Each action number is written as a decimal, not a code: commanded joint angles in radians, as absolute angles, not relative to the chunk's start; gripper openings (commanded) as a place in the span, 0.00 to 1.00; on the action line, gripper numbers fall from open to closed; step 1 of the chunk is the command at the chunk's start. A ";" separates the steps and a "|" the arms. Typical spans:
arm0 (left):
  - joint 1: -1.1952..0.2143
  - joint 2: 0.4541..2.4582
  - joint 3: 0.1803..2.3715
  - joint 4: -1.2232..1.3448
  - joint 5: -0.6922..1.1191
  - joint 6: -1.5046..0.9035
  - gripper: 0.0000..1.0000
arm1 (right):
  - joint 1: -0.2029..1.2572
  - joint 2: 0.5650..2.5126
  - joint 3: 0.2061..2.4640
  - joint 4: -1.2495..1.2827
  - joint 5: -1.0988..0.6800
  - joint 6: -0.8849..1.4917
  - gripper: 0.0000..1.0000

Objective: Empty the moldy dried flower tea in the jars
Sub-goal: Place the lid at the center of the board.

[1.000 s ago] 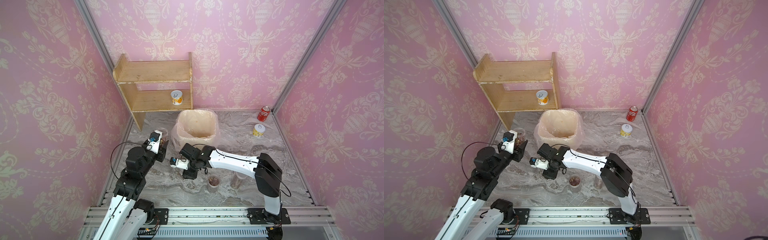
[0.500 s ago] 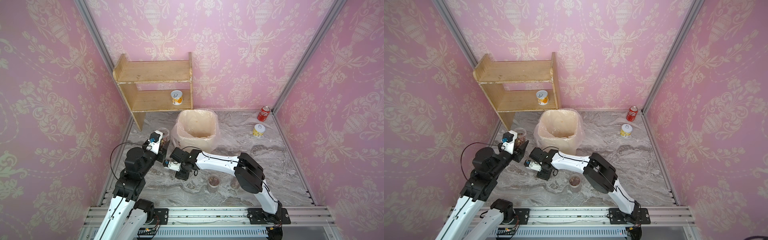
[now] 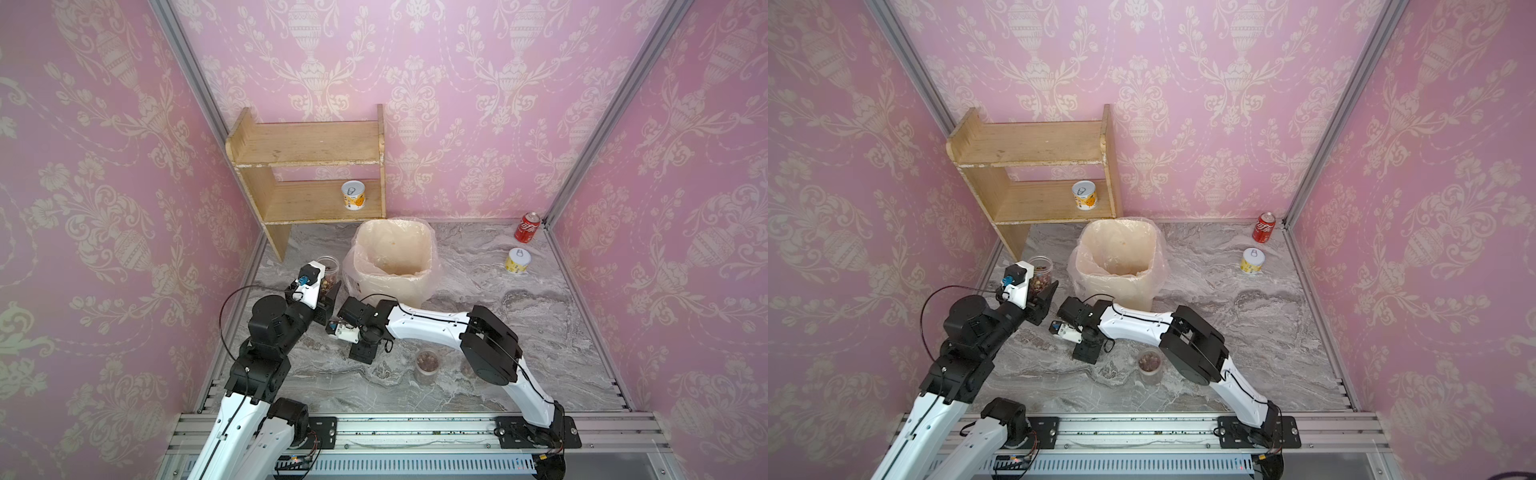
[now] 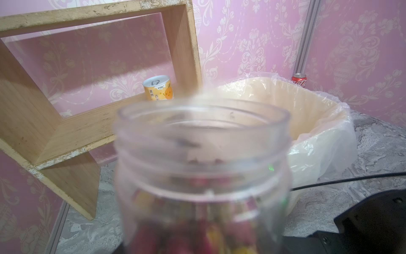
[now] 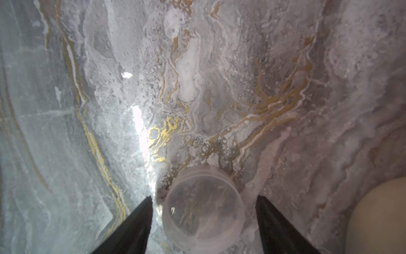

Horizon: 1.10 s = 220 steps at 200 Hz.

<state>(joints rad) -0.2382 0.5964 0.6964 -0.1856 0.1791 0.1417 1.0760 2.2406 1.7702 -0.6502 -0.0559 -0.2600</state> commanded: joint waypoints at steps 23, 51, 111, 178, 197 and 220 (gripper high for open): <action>-0.232 0.607 0.817 -0.281 0.217 0.201 0.03 | 1.092 2.112 1.735 -0.643 -0.086 -0.241 0.79; -0.232 0.632 0.870 -0.328 0.231 0.229 0.03 | 1.101 2.017 1.676 -0.621 -0.086 -0.241 0.80; -0.232 0.692 0.928 -0.365 0.247 0.262 0.03 | 1.105 1.850 1.553 -0.579 -0.080 -0.232 0.82; -0.232 0.811 1.066 -0.530 0.250 0.373 0.04 | 1.104 1.513 1.382 -0.527 -0.081 -0.157 0.83; -0.233 0.875 1.144 -0.598 0.254 0.418 0.04 | 1.107 1.412 1.340 -0.504 -0.067 -0.140 0.85; -0.233 0.977 1.265 -0.701 0.253 0.477 0.04 | 1.105 1.315 1.300 -0.494 -0.010 -0.119 0.89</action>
<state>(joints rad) -0.2382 0.9062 1.1553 -0.5690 0.2314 0.3767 1.1023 1.3994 1.3468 -0.5205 -0.0685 -0.1665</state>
